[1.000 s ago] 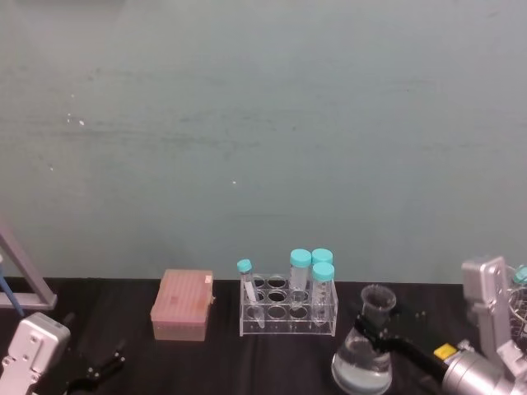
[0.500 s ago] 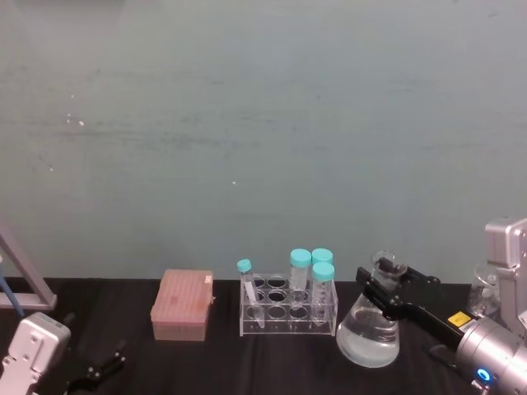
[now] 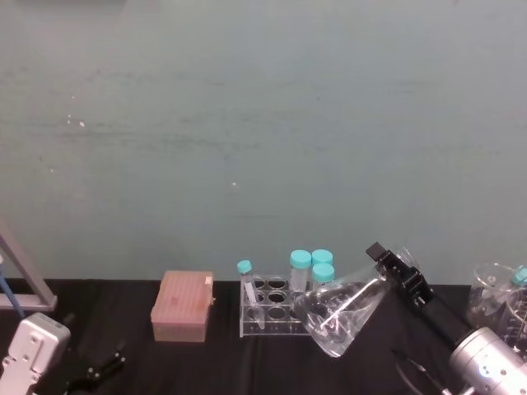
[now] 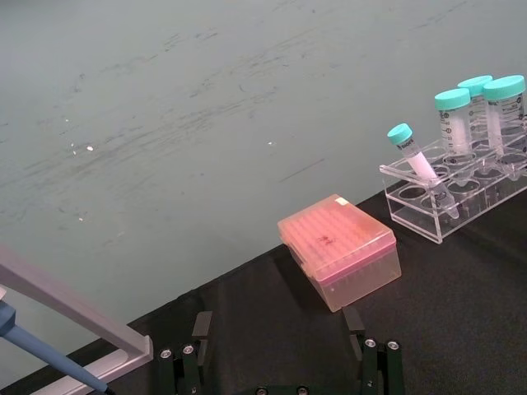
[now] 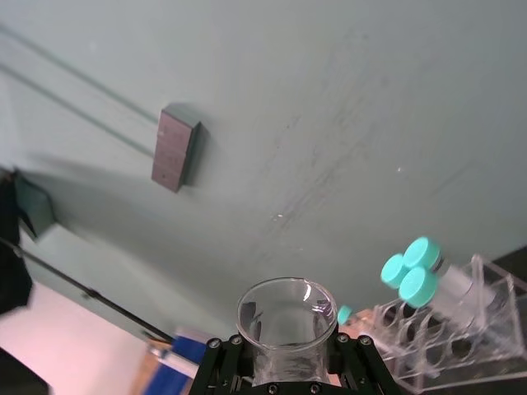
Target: Pick up the beaker with the right gripper, shake it three times, and then put it down.
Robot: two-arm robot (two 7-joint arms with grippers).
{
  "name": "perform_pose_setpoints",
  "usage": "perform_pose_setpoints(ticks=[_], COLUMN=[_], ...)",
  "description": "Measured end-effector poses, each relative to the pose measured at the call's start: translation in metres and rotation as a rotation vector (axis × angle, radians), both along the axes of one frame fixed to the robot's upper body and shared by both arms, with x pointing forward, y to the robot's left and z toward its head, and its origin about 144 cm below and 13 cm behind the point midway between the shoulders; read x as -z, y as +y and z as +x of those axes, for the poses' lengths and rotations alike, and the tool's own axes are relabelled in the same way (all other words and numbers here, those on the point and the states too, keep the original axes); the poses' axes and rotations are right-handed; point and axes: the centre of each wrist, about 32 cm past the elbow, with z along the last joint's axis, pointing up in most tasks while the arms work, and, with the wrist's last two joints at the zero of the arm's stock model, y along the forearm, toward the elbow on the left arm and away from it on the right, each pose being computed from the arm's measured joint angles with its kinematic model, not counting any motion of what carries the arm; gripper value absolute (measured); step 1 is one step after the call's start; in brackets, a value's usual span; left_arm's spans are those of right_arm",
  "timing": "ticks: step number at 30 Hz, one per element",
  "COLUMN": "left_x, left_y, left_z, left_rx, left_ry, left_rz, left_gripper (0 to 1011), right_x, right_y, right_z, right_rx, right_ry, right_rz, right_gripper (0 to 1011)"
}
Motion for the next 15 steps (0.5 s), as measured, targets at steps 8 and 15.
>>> perform_pose_setpoints(ticks=[8,15], left_x=[0.0,0.0], left_y=[0.0,0.0], left_z=[0.0,0.0], left_rx=[0.0,0.0], left_ry=[0.0,0.0], left_rz=[0.0,0.0], left_gripper=[1000,1000], right_x=[0.0,-0.007], right_y=[0.0,-0.022], right_z=[0.0,0.015], right_rx=[-0.004,0.032], right_ry=[0.057,-0.265], right_rz=[0.029,-0.624], right_gripper=[451,451])
